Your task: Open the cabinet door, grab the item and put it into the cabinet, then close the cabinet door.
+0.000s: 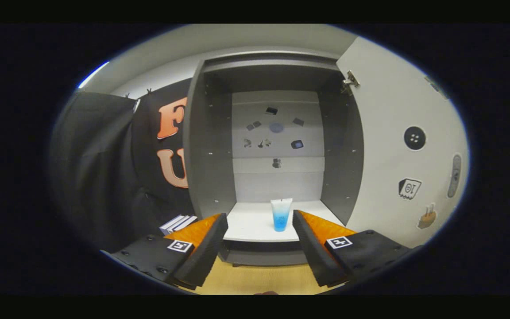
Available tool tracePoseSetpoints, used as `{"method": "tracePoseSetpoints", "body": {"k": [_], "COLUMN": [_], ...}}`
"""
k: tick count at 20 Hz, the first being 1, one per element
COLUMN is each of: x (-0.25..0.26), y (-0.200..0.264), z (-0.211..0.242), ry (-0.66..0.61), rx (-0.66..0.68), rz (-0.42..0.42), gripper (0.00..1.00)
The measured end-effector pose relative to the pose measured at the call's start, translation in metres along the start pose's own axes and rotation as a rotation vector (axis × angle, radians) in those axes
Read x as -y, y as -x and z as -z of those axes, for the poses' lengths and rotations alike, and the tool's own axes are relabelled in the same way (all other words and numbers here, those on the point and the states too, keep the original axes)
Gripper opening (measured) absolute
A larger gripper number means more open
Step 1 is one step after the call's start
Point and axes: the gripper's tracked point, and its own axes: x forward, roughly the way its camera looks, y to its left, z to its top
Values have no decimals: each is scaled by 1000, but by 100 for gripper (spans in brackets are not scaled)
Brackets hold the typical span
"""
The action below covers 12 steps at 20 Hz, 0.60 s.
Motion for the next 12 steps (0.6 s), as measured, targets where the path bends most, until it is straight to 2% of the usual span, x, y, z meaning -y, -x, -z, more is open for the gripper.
{"method": "tracePoseSetpoints", "body": {"k": [5,10,12], "x": [-3,15,37], "y": [88,162,188], "z": [-15,-5,-2], "ry": [-4,-35,-43], "rx": [110,123,121], "rz": [-17,-67,-56], "gripper": [95,94,94]}}
